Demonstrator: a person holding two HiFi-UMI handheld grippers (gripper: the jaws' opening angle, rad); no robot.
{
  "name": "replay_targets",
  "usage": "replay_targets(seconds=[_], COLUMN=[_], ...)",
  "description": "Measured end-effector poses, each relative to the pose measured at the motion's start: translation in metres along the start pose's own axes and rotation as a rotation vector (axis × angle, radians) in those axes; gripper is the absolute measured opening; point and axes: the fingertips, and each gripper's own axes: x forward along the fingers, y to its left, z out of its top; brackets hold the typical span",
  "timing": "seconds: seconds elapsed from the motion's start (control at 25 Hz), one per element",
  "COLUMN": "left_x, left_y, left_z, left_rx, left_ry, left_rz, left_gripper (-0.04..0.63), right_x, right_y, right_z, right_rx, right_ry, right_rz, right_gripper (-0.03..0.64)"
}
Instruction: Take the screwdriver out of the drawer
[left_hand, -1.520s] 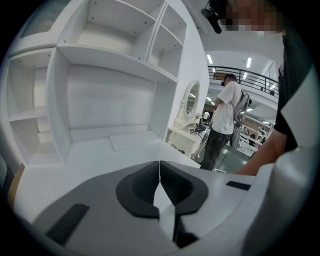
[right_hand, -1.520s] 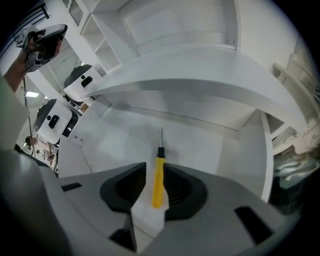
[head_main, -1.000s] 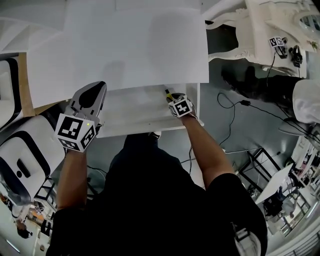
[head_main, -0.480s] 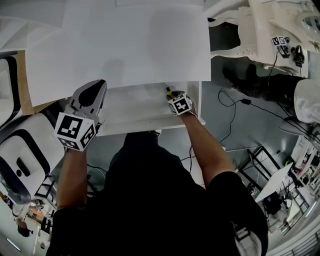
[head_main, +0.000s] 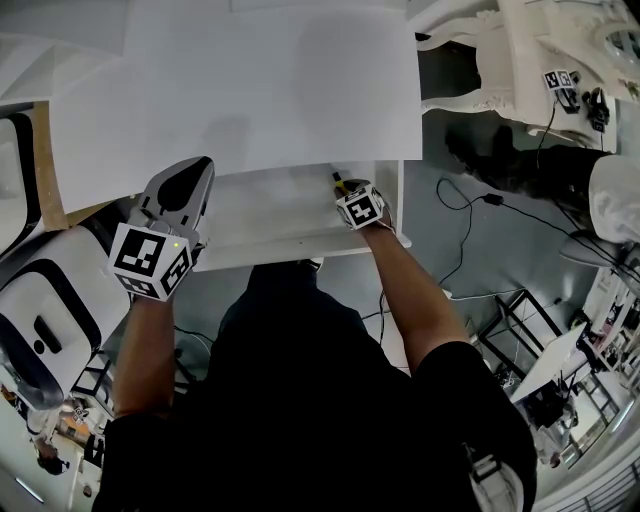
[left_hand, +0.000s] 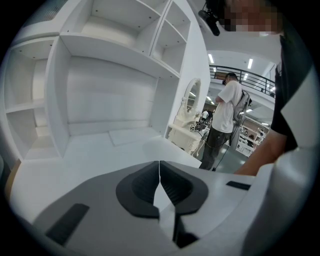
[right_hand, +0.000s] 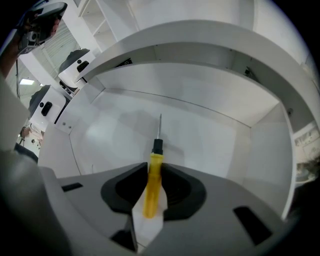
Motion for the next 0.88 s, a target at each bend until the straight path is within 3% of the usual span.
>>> replay_targets(seconds=[0.88], left_x=[-0.011], left_y=[0.004], left_z=[0.008], left_rx=[0.008], left_ry=[-0.02], left_rz=[0.0], left_gripper=[0.021], right_x=[-0.005], right_y=[0.004], right_z=[0.004], right_rx=[-0.079], right_ry=[0.045], right_rz=[-0.01], right_gripper=[0.084])
